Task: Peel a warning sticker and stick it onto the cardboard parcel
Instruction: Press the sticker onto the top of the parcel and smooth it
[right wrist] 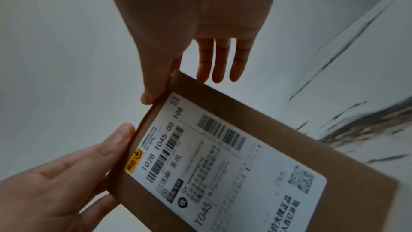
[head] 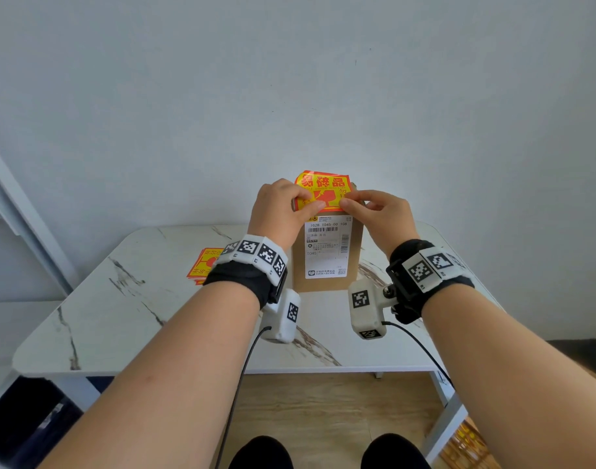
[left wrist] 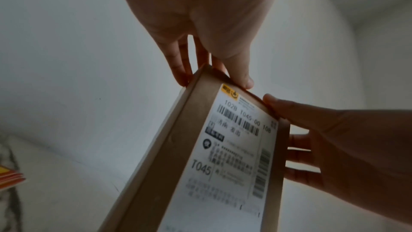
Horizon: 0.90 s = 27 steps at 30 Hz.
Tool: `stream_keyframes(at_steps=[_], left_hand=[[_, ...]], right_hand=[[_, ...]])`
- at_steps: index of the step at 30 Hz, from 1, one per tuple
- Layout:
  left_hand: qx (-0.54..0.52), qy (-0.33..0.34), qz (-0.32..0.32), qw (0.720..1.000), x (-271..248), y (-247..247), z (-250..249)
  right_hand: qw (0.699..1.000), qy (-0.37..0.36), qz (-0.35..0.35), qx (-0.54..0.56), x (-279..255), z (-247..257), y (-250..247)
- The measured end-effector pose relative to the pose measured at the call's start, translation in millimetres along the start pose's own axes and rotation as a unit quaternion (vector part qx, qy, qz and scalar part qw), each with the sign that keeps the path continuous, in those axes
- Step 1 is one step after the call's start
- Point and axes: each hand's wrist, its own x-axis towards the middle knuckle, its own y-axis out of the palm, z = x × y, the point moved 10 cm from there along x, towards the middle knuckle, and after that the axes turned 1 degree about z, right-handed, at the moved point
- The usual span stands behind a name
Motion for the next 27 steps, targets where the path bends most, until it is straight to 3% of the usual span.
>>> stream_keyframes(at_steps=[9, 20, 27], left_hand=[[0.039, 0.044, -0.008, 0.998, -12, 0, -5], [-0.001, 0.012, 0.014, 1.000, -17, 3, 2], [-0.115, -0.068, 0.046, 0.990, -18, 3, 12]], right_hand=[[0.999, -0.022, -0.028, -0.008, -3, 0, 1], [0.990, -0.040, -0.058, -0.126, -15, 7, 1], [1.000, 0.011, -0.006, 0.008, -9, -6, 4]])
